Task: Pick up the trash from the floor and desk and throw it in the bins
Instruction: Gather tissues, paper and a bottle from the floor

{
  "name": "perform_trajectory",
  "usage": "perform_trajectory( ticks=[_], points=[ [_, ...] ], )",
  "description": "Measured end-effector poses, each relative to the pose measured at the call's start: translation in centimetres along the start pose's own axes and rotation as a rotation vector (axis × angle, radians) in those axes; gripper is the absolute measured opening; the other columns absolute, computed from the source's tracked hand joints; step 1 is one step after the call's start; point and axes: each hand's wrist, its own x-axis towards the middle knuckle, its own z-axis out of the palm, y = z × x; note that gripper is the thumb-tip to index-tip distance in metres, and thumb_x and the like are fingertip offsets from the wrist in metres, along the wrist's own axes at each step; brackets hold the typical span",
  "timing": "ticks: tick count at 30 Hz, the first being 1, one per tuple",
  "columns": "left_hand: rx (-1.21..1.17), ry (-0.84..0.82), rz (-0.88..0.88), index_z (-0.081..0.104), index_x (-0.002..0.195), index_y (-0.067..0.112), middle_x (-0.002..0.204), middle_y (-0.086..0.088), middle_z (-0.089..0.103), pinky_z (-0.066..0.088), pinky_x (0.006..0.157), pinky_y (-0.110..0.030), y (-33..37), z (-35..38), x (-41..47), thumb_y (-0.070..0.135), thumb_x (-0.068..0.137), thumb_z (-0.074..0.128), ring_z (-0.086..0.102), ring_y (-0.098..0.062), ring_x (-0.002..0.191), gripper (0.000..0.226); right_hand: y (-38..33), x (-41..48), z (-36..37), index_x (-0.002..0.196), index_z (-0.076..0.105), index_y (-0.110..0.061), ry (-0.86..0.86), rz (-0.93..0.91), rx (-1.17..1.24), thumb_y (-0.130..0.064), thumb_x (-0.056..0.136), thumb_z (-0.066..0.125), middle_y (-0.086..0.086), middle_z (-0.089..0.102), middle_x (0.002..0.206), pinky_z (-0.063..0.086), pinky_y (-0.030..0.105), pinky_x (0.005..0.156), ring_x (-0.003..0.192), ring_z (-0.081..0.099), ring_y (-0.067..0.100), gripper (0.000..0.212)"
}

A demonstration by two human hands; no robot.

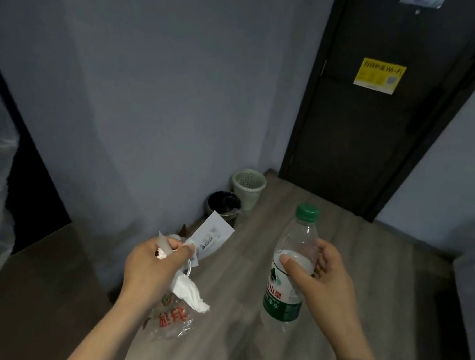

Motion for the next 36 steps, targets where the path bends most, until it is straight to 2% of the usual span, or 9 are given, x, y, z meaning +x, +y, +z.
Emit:
perform_trajectory(
  ticks=[5,9,12,15,23,25,28,32,36],
  points=[
    [0.079,0.023,0.018,0.065,0.052,0.019,0.055,0.012,0.066,0.038,0.042,-0.012,2.6,6.2,7.8,0.018,0.078,0.071,0.056,0.002,0.047,0.027,0.4,11.3,-2.2,0.119,0.055,-0.031,-0.029,0.014,0.02,-0.043,0.063,0.08,-0.011,0.071,0.103,0.055,0.025,0.073,0.088,0.069,0.001,0.063],
    [0.085,0.042,-0.009,0.062,0.054,0.019,0.054,0.012,0.065,0.04,0.046,-0.022,3.7,10.5,13.6,0.017,0.079,0.07,0.056,0.001,0.045,0.027,0.7,19.5,-3.2,0.117,0.055,-0.029,-0.021,0.013,0.005,-0.038,0.066,0.081,-0.007,0.07,0.103,0.056,0.032,0.077,0.09,0.069,0.007,0.057],
    [0.086,0.037,-0.04,0.063,0.055,0.021,0.054,0.007,0.065,0.043,0.049,-0.025,3.7,13.2,17.8,0.019,0.079,0.071,0.058,-0.005,0.049,0.025,1.5,24.6,-3.3,0.11,0.058,-0.029,-0.022,0.007,0.003,-0.029,0.071,0.081,-0.011,0.071,0.096,0.054,0.017,0.063,0.084,0.069,0.002,0.045],
    [0.075,0.039,-0.067,0.063,0.06,0.019,0.06,0.0,0.067,0.048,0.059,-0.034,3.1,15.9,23.0,0.019,0.079,0.072,0.063,-0.022,0.06,0.021,2.0,30.0,-2.5,0.101,0.058,-0.036,-0.015,0.017,-0.055,-0.035,0.071,0.079,-0.018,0.068,0.09,0.047,0.01,0.053,0.079,0.063,-0.011,0.037],
    [0.094,0.08,-0.086,0.063,0.059,0.014,0.052,0.001,0.063,0.045,0.051,-0.029,2.2,21.7,39.8,0.016,0.08,0.072,0.058,-0.014,0.051,0.023,2.7,46.7,2.6,0.093,0.054,-0.042,-0.066,0.03,-0.163,-0.04,0.075,0.074,-0.017,0.063,0.096,0.044,0.014,0.061,0.085,0.061,-0.004,0.028],
    [0.115,0.063,-0.061,0.063,0.058,0.013,0.053,0.004,0.064,0.043,0.05,-0.026,2.6,22.8,43.8,0.015,0.081,0.071,0.057,-0.004,0.048,0.024,2.4,50.7,3.9,0.096,0.053,-0.041,-0.088,0.042,-0.171,-0.04,0.076,0.074,-0.016,0.062,0.101,0.045,0.013,0.061,0.088,0.061,-0.002,0.029],
    [0.159,0.046,-0.041,0.063,0.059,0.014,0.052,0.011,0.063,0.039,0.046,-0.01,3.2,25.0,49.8,0.014,0.081,0.069,0.055,0.005,0.048,0.023,2.6,56.3,5.4,0.103,0.054,-0.038,-0.092,0.04,-0.188,-0.038,0.077,0.074,-0.016,0.064,0.099,0.047,0.008,0.053,0.085,0.062,-0.007,0.032],
    [0.266,0.017,-0.067,0.062,0.063,0.017,0.058,0.007,0.062,0.037,0.051,-0.019,2.9,28.6,56.2,0.02,0.083,0.069,0.057,-0.002,0.057,0.022,3.9,63.1,6.6,0.095,0.054,-0.038,-0.1,0.066,-0.186,-0.03,0.078,0.075,-0.019,0.063,0.095,0.042,-0.001,0.054,0.081,0.056,-0.023,0.029],
    [0.337,-0.002,-0.109,0.061,0.06,0.019,0.059,0.007,0.062,0.037,0.053,-0.021,1.3,32.8,62.6,0.023,0.083,0.07,0.057,-0.005,0.06,0.026,6.1,71.3,7.4,0.101,0.053,-0.039,-0.107,0.087,-0.173,-0.035,0.077,0.074,-0.021,0.061,0.098,0.044,0.006,0.051,0.082,0.06,-0.012,0.032]
  ],
)
